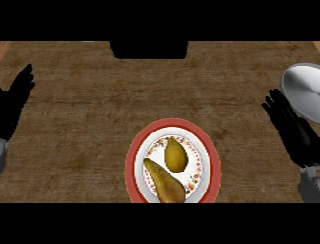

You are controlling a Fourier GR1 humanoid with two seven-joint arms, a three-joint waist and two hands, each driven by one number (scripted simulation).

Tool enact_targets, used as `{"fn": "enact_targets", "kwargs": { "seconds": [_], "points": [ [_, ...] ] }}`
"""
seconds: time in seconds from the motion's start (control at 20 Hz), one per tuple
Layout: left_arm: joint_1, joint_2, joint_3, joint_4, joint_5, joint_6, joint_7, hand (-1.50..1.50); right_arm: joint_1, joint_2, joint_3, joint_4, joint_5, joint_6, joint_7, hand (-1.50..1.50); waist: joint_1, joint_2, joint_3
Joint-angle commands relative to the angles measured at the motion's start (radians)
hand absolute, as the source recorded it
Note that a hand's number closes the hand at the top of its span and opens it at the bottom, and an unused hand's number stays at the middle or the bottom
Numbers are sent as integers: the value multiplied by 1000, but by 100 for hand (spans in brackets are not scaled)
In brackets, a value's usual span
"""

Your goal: Pick the lemon from the plate and place it in the pan

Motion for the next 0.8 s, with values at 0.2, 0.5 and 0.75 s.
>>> {"fn": "enact_targets", "kwargs": {
  "seconds": [0.2,0.5,0.75],
  "points": [
    [-10,-92,-69,-139,23,-84,-14,0,-255,97,112,155,194,-241,266,-150,24,-14,-9],
    [35,-143,-124,-150,38,-114,-38,0,-172,84,293,174,622,-573,331,150,8,-21,-11],
    [136,-172,-114,-233,-3,-109,-47,0,-126,164,374,112,737,-587,428,-150,-8,-17,-9]
  ]
}}
